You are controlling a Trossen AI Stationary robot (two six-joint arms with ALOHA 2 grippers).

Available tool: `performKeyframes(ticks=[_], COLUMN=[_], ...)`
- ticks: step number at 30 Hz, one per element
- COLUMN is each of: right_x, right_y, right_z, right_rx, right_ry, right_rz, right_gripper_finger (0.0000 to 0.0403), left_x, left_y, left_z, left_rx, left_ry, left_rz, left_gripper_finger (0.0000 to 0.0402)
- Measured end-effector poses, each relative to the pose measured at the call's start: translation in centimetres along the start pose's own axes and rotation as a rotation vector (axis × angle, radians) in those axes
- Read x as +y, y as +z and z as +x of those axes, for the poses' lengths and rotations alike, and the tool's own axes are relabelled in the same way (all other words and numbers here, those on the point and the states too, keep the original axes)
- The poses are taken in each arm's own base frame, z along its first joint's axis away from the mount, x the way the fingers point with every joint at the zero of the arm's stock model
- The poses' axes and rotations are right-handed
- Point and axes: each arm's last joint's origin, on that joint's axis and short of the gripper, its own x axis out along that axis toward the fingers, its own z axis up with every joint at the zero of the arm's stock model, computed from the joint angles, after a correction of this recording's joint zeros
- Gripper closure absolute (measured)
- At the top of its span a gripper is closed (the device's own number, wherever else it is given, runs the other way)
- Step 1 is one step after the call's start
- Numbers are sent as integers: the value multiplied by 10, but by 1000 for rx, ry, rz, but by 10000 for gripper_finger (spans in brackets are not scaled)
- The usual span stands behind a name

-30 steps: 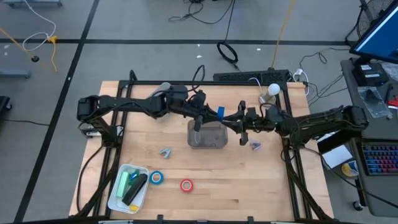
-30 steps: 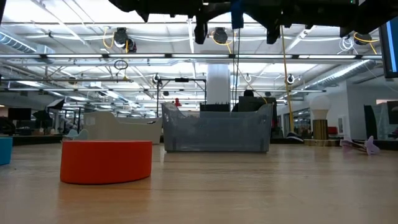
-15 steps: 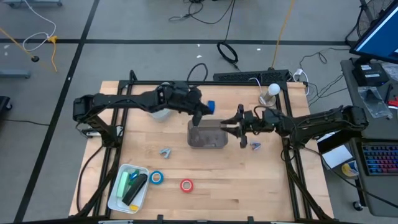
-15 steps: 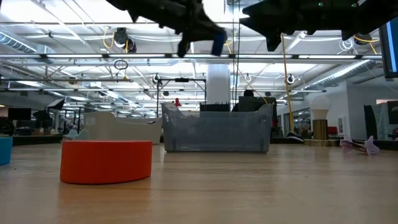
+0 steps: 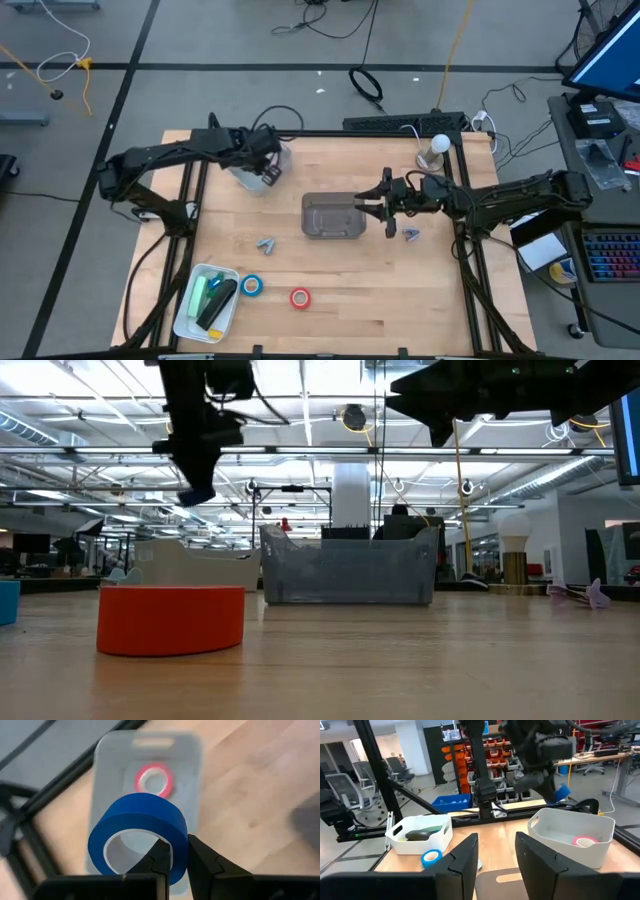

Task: Pick and place Stapler, Stapler remover, tape
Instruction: Put the blue tape into the grey bin

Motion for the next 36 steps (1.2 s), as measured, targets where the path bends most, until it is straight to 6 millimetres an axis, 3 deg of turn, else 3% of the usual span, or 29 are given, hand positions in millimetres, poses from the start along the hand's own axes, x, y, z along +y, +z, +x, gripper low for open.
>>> performKeyframes(ticks=[11,22,30,36], right_x=[-6,-5,-5,-5], right_y=[1,1,1,1], right_z=[0,0,0,0], right_rx=[-7,-7,-6,-7], right_ry=[-23,-20,-20,-20], right_rz=[7,27,27,27], right_gripper_finger=[284,284,286,286], left_x=[24,35,36,36], left_y=[21,24,20,21], left_z=[64,121,145,146], left_rx=[188,361,444,437], left_ry=[26,13,31,18], left_rz=[-12,-31,-46,-53], left_gripper_finger=[366,366,366,346])
